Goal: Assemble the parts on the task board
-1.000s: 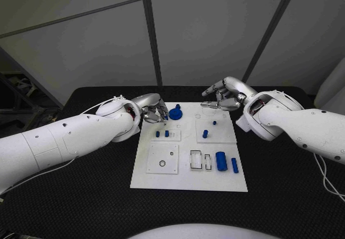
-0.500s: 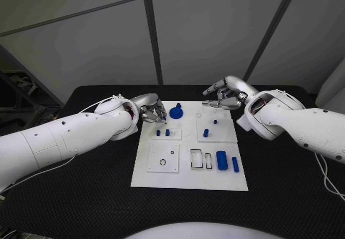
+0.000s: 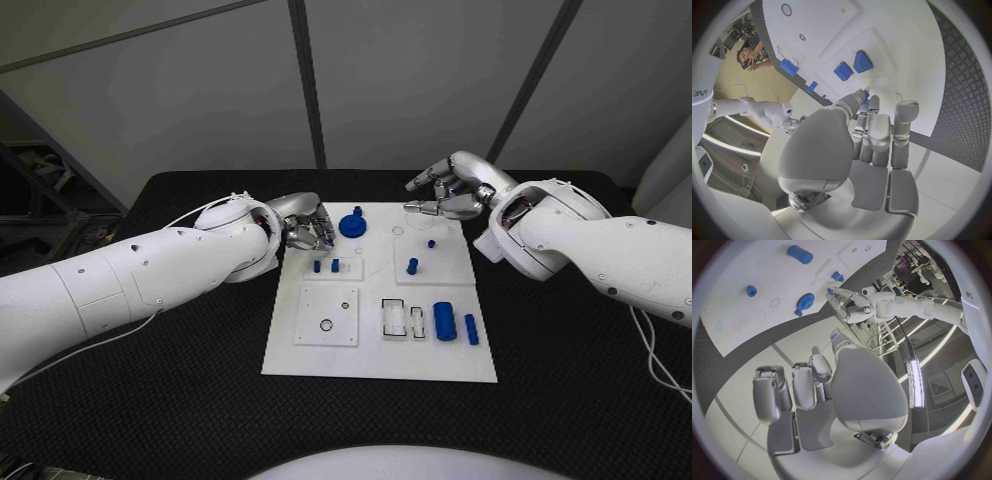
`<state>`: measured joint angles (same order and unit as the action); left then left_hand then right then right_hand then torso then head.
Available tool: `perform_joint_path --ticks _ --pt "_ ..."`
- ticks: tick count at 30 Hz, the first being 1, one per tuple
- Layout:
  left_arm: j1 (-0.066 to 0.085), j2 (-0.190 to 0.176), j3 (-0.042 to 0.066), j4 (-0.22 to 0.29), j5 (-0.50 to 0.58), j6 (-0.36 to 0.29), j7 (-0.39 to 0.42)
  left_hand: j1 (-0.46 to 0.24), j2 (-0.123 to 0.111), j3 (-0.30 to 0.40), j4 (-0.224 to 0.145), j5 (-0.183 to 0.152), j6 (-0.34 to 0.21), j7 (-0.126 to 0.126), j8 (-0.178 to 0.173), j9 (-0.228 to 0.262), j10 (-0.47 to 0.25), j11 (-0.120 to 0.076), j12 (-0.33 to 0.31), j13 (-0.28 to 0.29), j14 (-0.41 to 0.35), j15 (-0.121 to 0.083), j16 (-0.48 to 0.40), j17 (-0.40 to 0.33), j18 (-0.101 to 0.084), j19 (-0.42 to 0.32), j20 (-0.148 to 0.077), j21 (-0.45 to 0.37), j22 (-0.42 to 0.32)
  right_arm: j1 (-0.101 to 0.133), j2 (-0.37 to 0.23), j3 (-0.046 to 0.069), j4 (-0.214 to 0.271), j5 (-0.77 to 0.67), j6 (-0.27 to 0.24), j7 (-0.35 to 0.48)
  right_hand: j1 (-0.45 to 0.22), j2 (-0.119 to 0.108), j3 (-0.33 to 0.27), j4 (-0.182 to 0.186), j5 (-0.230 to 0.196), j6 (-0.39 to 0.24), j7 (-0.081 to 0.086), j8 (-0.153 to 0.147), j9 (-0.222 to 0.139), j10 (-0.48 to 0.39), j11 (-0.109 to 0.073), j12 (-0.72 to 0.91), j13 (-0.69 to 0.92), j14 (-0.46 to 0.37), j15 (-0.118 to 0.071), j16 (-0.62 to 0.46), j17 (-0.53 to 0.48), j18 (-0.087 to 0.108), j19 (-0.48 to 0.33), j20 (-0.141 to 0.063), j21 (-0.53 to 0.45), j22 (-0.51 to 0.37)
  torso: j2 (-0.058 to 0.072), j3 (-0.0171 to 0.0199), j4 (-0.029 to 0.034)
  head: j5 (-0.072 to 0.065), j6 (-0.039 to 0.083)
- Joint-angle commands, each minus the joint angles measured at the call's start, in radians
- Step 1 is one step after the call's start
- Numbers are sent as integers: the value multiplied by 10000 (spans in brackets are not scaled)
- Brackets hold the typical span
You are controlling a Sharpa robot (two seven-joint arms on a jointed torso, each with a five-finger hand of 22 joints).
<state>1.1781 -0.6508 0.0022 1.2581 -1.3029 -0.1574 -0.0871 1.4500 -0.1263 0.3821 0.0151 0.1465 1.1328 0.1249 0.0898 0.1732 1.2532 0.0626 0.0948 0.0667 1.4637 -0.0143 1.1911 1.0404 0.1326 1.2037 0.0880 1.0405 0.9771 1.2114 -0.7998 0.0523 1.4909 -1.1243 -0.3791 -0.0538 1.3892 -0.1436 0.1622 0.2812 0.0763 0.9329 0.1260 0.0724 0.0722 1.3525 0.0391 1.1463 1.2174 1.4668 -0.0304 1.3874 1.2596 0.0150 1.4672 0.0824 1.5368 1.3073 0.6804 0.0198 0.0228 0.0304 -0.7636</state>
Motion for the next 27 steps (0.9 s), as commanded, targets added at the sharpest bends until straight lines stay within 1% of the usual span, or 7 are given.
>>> perform_joint_path --ticks 1,5,23,24,25,26,27 --pt "-5 45 11 -26 43 258 -79 -130 -2 25 -19 -44 84 -3 -5 2 46 -31 -51 -1 137 -60 8 -14 109 -92 7 35 7 18 5 5 20 -28 27 39 2 87 47 8 47 62 -17 -45 -8 29 -1 30 11 367 -73 -53 0 -31 751 -83 -17 2210 1 3 -2 -25 -12" --pt "-19 77 10 -63 43 300 -126 -136 -1 28 -22 -73 80 -2 -10 -4 40 -29 -56 -2 134 -59 3 -27 108 -93 8 39 13 18 -2 5 28 -28 26 37 2 87 47 8 47 62 -17 -45 -8 29 -1 30 11 367 -73 -53 0 -31 751 -83 -17 2210 -3 -2 10 -38 -19" --pt "-41 235 7 -312 42 640 -298 -170 -43 37 -61 -211 -3 31 -74 -56 -45 4 -113 -13 120 -36 3 -62 115 -145 22 5 -9 18 -23 5 50 -28 18 36 2 87 47 8 47 62 -17 -45 -8 29 -1 30 11 367 -73 -53 0 -31 751 -83 -17 2210 -4 -1 10 -63 -19" --pt "-42 242 6 -319 42 661 -313 -192 -62 35 -61 -245 -60 52 -110 -78 -91 23 -140 -19 116 -22 0 -74 113 -152 29 3 -7 18 -23 5 52 -28 19 36 2 87 47 8 47 62 -17 -45 -8 29 -1 30 11 367 -73 -53 0 -31 751 -83 -17 2210 -4 -1 10 -63 -19" --pt "-43 248 6 -328 42 685 -330 -227 -74 40 -55 -535 -216 88 -200 -134 -148 50 -174 -23 113 6 6 -82 109 -159 46 1 -2 18 -24 5 53 -28 20 36 2 87 47 8 47 62 -17 -45 -8 29 -1 30 11 367 -73 -53 0 -31 751 -83 -17 2210 -5 -2 10 -62 -17" --pt "-44 251 6 -342 42 706 -353 -266 -118 44 -57 -892 -598 79 -302 -260 -174 55 -191 -18 114 18 20 -90 112 -160 66 5 11 18 -27 5 56 -28 21 35 2 87 47 8 47 62 -17 -45 -8 29 -1 30 11 367 -73 -53 0 -31 751 -83 -17 2210 -3 -3 8 -59 -19" --pt "-44 249 6 -349 42 717 -365 -301 -187 37 -68 -910 -942 57 -298 -383 -189 11 -199 -16 111 1 21 -114 124 -159 61 7 21 18 -29 5 57 -28 21 33 2 87 47 8 47 62 -17 -45 -8 29 -1 30 11 367 -73 -53 0 -31 751 -83 -17 2210 -3 -2 7 -60 -20"
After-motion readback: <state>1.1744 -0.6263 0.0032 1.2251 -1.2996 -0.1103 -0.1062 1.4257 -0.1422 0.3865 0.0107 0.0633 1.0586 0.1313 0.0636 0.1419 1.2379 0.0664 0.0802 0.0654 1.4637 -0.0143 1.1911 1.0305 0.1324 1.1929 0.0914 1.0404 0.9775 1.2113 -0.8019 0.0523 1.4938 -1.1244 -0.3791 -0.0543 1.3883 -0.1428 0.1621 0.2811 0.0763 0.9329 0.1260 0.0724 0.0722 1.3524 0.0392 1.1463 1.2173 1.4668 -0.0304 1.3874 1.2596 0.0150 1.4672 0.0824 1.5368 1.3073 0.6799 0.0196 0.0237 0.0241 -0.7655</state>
